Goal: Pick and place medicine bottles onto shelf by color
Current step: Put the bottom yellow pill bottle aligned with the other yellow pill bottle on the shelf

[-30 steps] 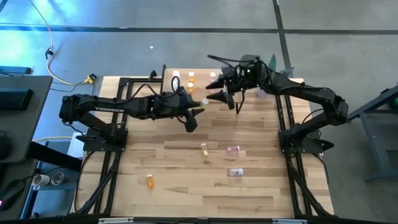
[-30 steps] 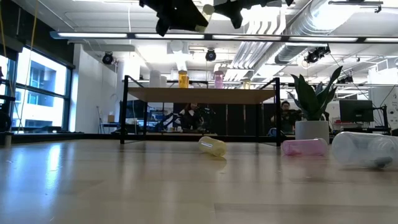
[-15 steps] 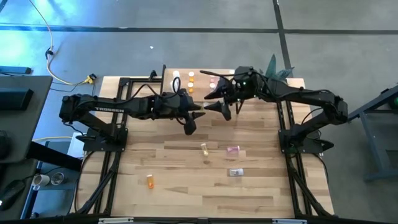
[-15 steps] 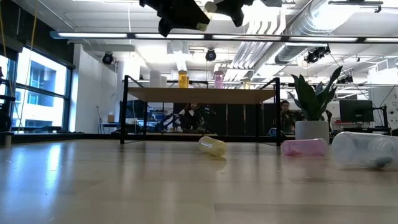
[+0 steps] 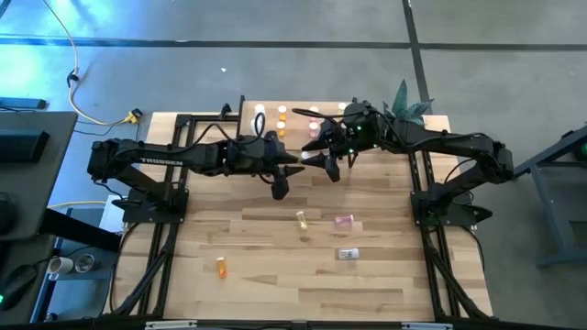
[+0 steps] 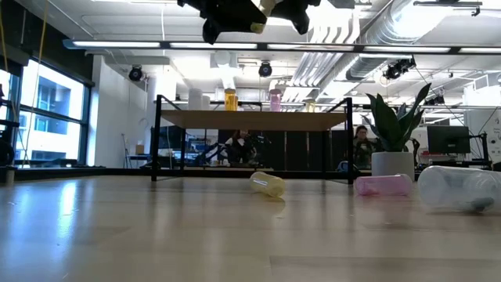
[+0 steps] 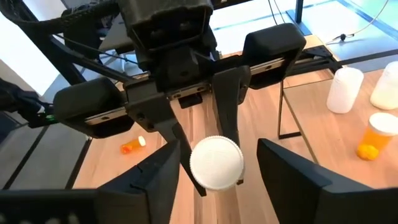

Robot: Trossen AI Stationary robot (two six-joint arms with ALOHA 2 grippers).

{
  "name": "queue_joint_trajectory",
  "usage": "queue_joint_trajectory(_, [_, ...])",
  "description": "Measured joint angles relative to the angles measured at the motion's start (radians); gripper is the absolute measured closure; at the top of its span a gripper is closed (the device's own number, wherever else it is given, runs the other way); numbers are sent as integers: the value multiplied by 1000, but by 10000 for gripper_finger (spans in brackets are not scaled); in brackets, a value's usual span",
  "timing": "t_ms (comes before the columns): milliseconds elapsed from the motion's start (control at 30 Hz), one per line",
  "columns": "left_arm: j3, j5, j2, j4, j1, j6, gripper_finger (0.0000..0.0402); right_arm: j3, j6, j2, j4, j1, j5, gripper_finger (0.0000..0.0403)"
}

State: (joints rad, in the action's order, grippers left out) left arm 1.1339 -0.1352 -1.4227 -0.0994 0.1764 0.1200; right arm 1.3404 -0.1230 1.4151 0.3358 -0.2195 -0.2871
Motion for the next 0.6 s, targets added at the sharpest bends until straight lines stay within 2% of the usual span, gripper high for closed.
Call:
queue_joint_trajectory(200, [0,0,0,0,0,0,309,0,0,0,6,0,0,245])
queue_joint_trajectory(600, [0,-4,0,0,0,0,309,0,-11,0,11,0,0,290])
